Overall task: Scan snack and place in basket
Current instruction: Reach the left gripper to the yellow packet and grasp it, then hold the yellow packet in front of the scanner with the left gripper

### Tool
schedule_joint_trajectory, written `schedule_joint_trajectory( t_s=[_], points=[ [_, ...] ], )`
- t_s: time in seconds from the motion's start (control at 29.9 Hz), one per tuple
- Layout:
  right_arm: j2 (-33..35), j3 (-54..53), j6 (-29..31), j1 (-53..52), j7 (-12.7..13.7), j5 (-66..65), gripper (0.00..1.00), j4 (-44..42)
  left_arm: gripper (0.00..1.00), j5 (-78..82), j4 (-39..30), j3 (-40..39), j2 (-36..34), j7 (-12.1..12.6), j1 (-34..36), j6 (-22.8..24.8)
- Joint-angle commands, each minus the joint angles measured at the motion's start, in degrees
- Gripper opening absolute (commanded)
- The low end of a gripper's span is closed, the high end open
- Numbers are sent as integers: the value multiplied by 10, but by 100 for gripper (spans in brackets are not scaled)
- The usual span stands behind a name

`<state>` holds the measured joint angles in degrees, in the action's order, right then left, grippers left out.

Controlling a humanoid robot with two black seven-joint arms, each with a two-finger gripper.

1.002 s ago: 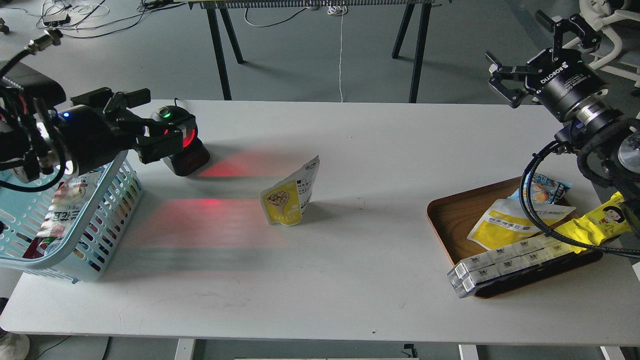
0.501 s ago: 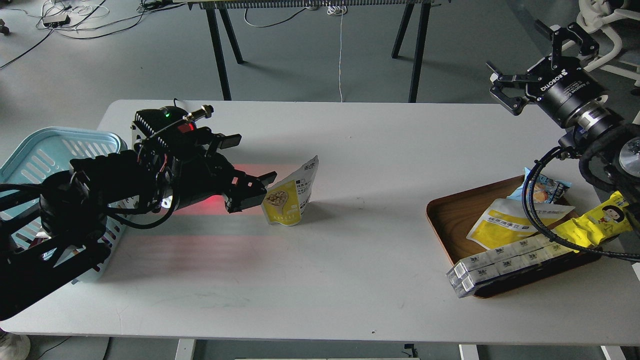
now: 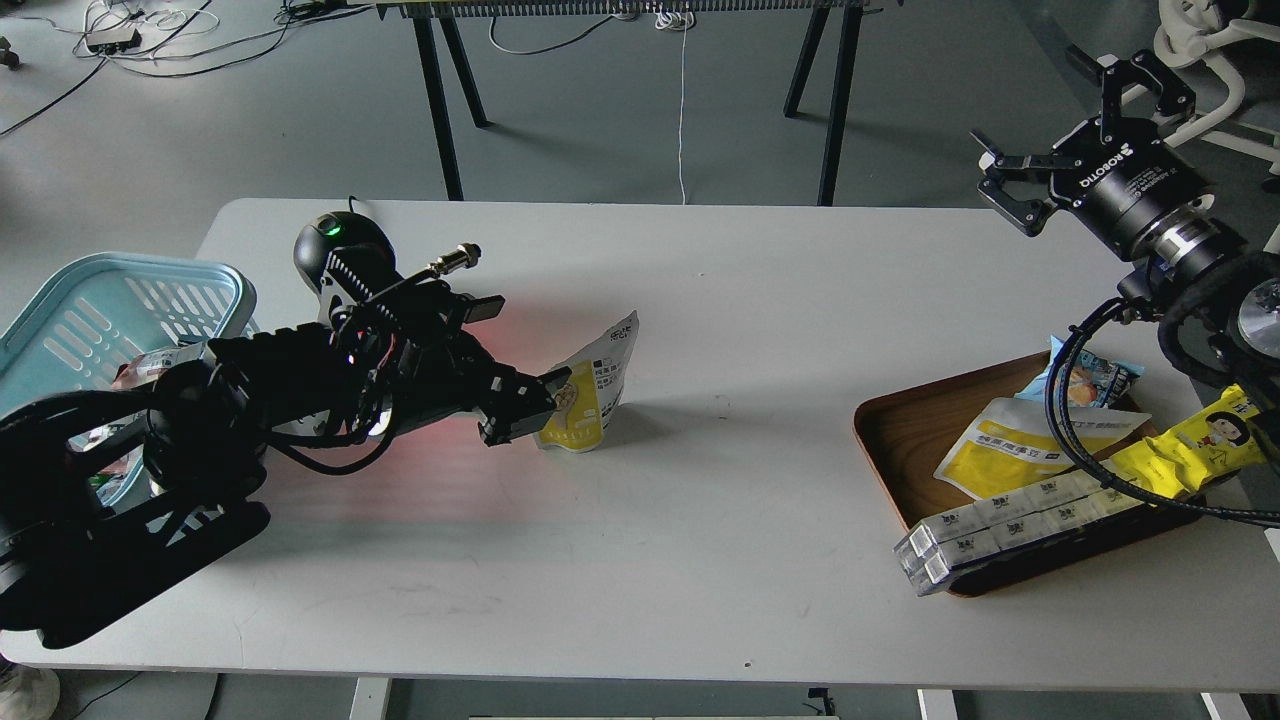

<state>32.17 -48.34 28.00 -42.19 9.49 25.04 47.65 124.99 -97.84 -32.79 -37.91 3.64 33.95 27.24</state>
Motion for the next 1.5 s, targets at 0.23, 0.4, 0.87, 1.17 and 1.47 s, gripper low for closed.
schedule_joint_trajectory(
  t_s=[0.23,0.4,0.87,1.17,1.47],
  points=[
    [0,0,0,3,0,-3,97,-1,72,0,22,6,42,-3,-1,0],
    [0,1,0,3,0,-3,97,-1,50,0,27,6,42,-6,-1,0],
    [1,2,0,4,0,-3,97,-1,0,0,29,7,42,-5,-2,8],
    [1,2,0,4,-1,-3,97,0,0,0,13,4,25,-22,1,-8],
    [1,2,0,10,-1,-3,97,0,0,0,-27,-3,-40,-39,3,-28]
  ],
)
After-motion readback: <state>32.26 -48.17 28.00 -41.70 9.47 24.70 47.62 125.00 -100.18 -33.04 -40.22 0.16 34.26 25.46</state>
